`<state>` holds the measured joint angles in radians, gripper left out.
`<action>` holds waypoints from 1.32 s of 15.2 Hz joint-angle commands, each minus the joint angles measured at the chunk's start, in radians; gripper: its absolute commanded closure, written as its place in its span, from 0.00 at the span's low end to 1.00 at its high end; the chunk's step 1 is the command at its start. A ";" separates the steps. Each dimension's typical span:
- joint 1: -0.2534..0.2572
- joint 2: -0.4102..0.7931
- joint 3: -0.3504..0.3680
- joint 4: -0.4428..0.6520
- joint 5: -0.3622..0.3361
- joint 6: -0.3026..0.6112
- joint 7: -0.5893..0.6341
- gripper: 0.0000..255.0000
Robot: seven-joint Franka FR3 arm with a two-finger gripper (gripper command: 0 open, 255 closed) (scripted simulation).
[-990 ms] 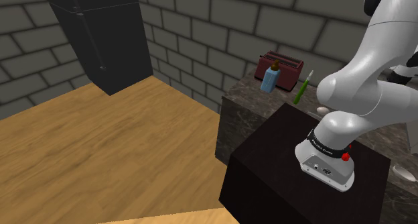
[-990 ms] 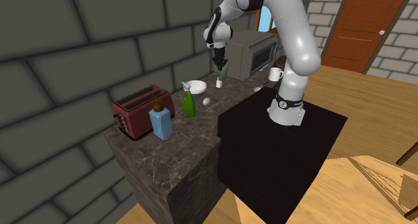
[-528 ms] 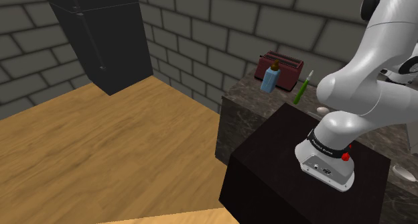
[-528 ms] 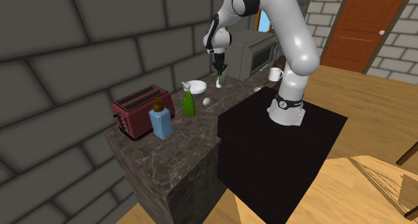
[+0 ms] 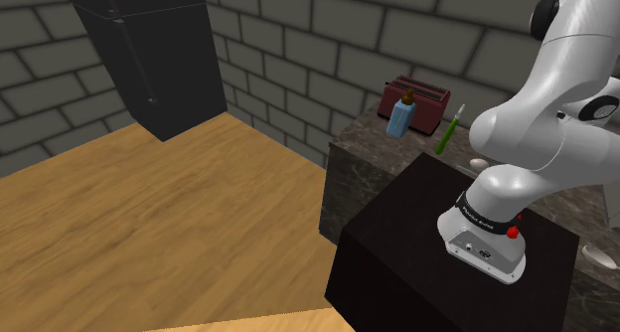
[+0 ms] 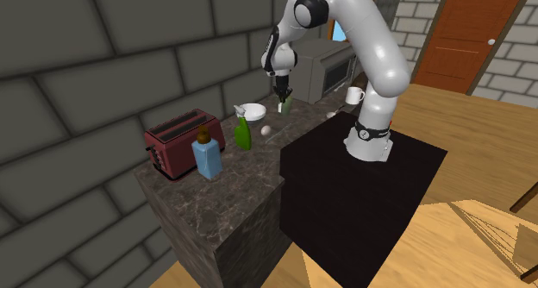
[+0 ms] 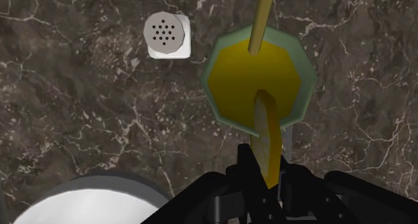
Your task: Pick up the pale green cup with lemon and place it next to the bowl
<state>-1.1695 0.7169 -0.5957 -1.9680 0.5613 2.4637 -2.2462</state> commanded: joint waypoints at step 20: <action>-0.003 0.009 0.005 0.007 0.005 0.003 0.000 0.00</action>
<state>-1.1829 0.7475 -0.5760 -1.9533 0.5791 2.4809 -2.2528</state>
